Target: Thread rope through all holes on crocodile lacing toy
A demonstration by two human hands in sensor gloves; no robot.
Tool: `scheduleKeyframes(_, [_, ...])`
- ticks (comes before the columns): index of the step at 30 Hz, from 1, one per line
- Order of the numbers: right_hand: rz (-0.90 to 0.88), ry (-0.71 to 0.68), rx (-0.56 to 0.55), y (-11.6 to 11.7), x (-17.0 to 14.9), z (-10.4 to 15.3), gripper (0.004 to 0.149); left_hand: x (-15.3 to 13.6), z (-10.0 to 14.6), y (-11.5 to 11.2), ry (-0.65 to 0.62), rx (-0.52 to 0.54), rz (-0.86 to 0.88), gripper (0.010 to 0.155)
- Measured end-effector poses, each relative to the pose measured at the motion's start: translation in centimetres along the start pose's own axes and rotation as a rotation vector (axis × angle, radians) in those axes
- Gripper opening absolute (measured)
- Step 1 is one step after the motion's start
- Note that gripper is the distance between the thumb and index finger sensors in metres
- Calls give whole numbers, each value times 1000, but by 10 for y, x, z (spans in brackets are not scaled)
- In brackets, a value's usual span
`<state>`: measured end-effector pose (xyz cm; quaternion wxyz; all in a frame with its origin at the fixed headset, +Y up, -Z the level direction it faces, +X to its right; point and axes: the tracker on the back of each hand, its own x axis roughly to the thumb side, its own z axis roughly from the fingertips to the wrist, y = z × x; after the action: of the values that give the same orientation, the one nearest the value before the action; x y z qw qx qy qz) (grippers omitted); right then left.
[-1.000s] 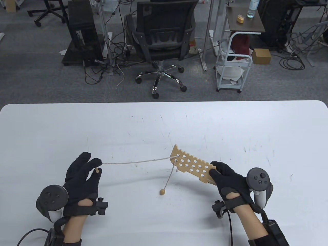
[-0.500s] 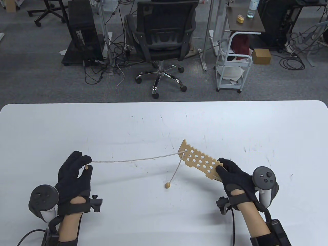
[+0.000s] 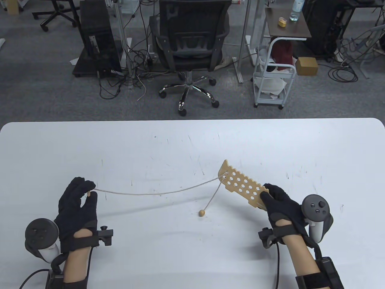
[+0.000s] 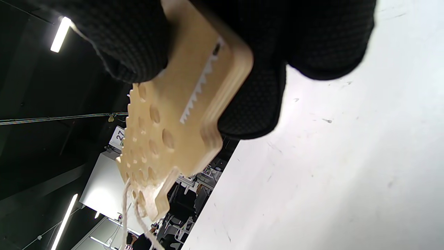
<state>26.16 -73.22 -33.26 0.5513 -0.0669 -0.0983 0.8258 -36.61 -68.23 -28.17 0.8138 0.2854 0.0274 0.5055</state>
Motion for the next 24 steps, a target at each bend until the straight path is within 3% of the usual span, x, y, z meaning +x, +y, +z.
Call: scheduleKeyframes(24, [50, 83, -89, -20, -20, -12, 44, -6, -2, 19, 33, 87, 35, 44])
